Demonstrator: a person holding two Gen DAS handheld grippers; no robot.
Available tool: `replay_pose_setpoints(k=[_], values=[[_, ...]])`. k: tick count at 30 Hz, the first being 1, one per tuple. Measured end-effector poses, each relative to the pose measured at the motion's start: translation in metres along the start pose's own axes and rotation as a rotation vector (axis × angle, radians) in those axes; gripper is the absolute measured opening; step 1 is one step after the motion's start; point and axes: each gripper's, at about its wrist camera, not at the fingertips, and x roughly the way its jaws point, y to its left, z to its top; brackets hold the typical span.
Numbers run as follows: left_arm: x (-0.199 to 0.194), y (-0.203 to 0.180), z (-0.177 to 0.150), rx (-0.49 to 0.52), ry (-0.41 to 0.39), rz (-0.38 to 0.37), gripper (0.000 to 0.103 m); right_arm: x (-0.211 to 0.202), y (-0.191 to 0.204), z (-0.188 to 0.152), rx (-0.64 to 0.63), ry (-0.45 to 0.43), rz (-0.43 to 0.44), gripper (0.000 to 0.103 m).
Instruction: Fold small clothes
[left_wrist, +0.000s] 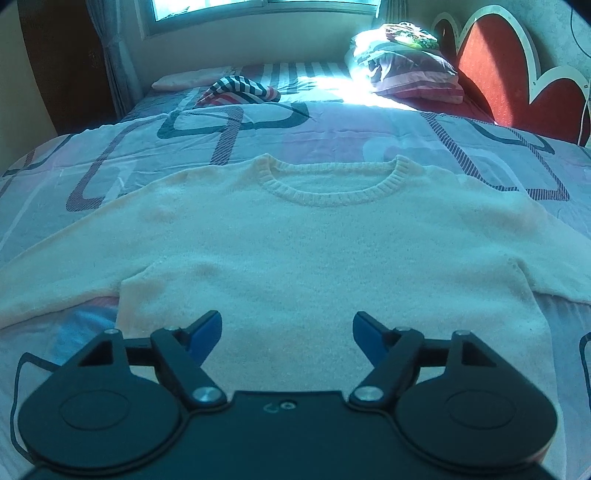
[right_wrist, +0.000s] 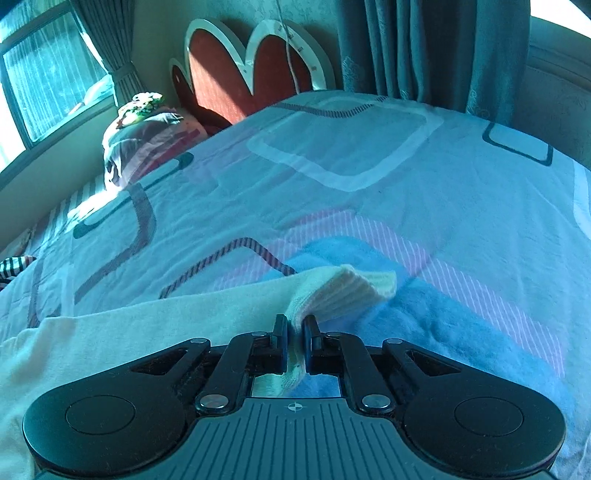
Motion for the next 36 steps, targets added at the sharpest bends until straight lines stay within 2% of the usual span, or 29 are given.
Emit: replay_pose_setpoints(k=[5,11,14,18,22,25,27,28,33,36], values=[[-0.01,0.015,0.008,-0.014,-0.03,-0.007,0.073,-0.024,0.057,0.003,-0.1,-0.059,0.12,0.007],[-0.026,0.048,0.015,-0.053,-0.069,0.021,0.073,-0.047,0.166,-0.017,-0.244,-0.057,0.32,0.007],[-0.029,0.069,0.016,-0.076,-0.081,0.039,0.075,-0.051,0.229,-0.042,-0.317,-0.019,0.42,0.007],[-0.022,0.098,0.016,-0.115,-0.076,0.035,0.077,-0.052,0.296,-0.086,-0.398,0.044,0.504,0.007],[-0.01,0.117,0.015,-0.149,-0.051,0.01,0.077,-0.042,0.346,-0.134,-0.454,0.163,0.575,0.007],[-0.001,0.125,0.014,-0.162,-0.033,-0.026,0.077,-0.037,0.366,-0.16,-0.498,0.237,0.6,0.009],[0.004,0.126,0.014,-0.166,-0.018,-0.068,0.08,-0.039,0.37,-0.168,-0.499,0.252,0.626,0.031],[0.007,0.124,0.014,-0.168,-0.008,-0.088,0.08,-0.043,0.364,-0.168,-0.482,0.233,0.636,0.033],[0.027,0.102,0.017,-0.187,0.072,-0.252,0.08,-0.048,0.323,-0.153,-0.476,0.148,0.491,0.035],[0.042,0.078,0.02,-0.167,0.106,-0.307,0.076,-0.046,0.288,-0.142,-0.473,0.113,0.389,0.037]])
